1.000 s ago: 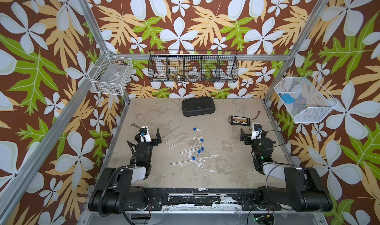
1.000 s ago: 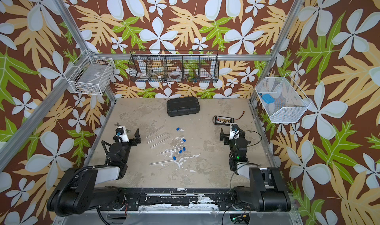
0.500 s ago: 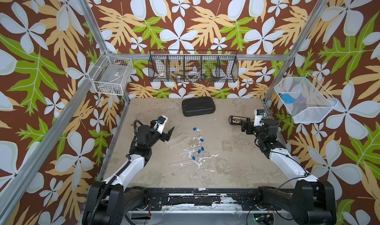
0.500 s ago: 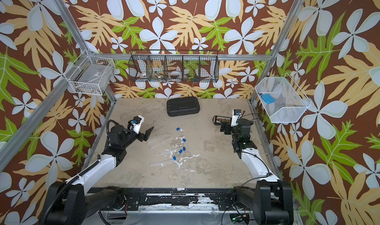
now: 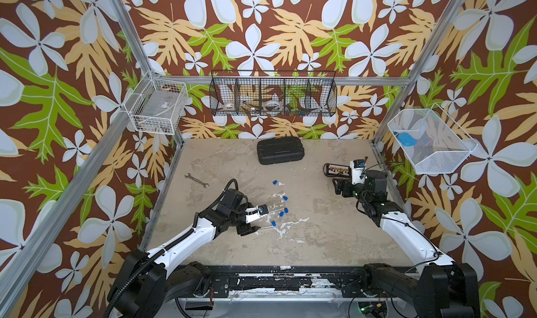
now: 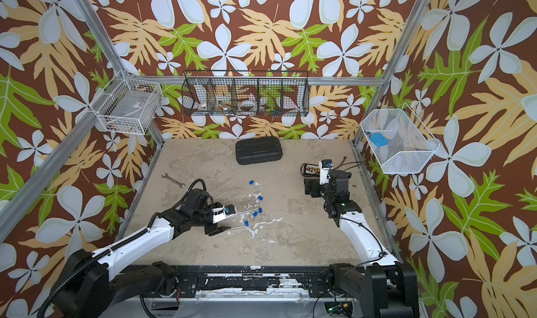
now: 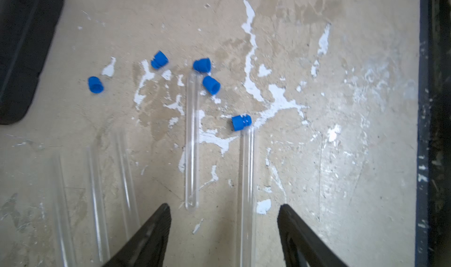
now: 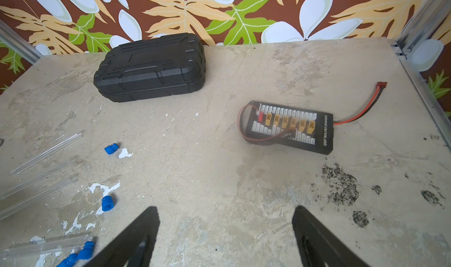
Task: Insert stoppers into test tubes
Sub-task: Pick up the test tube at the center of the board.
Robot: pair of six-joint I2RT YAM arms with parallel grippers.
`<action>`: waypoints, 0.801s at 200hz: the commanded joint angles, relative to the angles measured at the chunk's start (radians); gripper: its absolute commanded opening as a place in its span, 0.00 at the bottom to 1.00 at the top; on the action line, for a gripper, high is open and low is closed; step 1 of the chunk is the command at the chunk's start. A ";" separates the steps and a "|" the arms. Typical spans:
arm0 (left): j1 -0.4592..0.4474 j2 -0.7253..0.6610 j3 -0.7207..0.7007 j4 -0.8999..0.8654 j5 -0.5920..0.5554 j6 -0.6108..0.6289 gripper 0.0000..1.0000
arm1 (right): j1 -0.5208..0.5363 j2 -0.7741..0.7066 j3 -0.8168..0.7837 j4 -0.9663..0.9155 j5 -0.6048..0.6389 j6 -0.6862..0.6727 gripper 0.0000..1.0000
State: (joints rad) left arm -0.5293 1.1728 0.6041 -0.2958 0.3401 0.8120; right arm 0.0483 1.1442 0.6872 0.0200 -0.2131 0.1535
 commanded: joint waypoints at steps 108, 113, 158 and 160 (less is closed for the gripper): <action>-0.116 0.183 0.080 -0.125 -0.194 0.045 0.62 | 0.001 -0.052 -0.028 -0.023 0.011 0.006 0.87; -0.119 0.190 0.080 -0.131 -0.197 0.046 0.61 | 0.001 -0.053 -0.028 -0.023 0.013 0.006 0.87; -0.125 0.234 0.098 -0.157 -0.234 0.029 0.57 | 0.001 -0.067 -0.040 -0.023 0.018 0.008 0.87; -0.126 0.235 0.098 -0.157 -0.235 0.029 0.56 | 0.001 -0.067 -0.041 -0.023 0.019 0.008 0.87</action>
State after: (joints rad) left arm -0.6521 1.3937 0.6937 -0.4221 0.1287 0.8486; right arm 0.0502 1.0851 0.6529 -0.0021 -0.2077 0.1562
